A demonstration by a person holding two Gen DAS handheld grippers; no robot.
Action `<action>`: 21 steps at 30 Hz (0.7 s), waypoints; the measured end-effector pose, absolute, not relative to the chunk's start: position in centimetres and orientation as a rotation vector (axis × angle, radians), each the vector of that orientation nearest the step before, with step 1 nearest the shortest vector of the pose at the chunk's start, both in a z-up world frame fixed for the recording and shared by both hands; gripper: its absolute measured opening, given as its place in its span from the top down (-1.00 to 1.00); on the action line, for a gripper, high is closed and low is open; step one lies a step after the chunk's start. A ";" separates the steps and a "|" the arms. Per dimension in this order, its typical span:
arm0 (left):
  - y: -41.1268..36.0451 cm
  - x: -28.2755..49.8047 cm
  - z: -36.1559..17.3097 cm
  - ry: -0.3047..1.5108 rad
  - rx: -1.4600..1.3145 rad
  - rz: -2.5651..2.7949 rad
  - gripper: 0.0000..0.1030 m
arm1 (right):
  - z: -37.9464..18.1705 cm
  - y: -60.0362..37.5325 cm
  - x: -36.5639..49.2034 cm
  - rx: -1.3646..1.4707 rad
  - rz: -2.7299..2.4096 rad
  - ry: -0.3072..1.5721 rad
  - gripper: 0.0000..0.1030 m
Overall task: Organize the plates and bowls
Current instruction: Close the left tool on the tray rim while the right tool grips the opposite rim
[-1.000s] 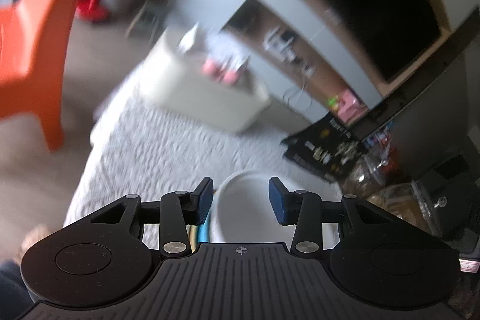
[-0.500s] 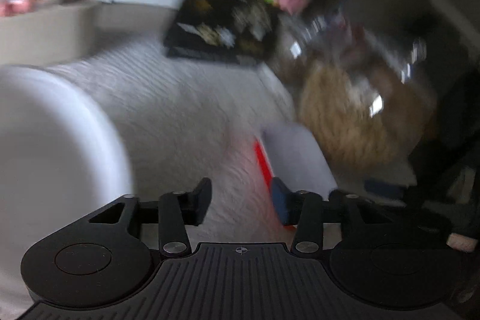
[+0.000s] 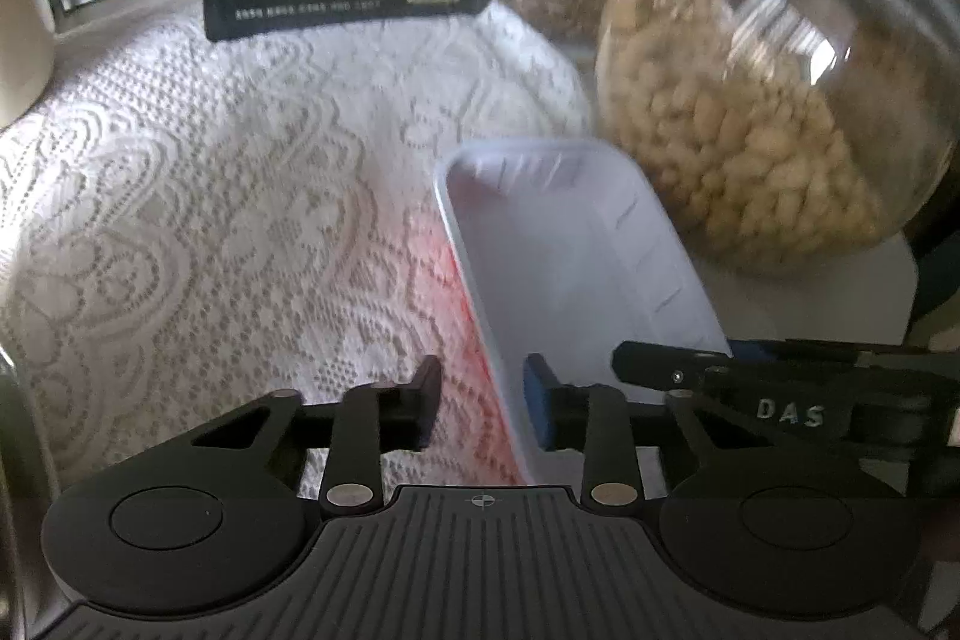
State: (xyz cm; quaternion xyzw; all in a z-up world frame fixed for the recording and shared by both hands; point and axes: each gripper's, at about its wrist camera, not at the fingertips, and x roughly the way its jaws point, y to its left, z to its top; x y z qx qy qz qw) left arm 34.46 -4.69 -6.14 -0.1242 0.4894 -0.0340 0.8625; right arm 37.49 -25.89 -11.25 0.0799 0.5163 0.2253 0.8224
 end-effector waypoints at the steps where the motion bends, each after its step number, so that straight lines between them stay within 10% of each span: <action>1: -4.7 34.5 -6.4 1.033 -0.255 -0.071 0.44 | -11.2 -25.7 37.3 0.167 0.491 1.095 0.17; 21: -1.9 29.7 -7.3 1.075 -0.304 -0.061 0.51 | -10.1 -22.9 32.3 0.070 0.638 1.109 0.17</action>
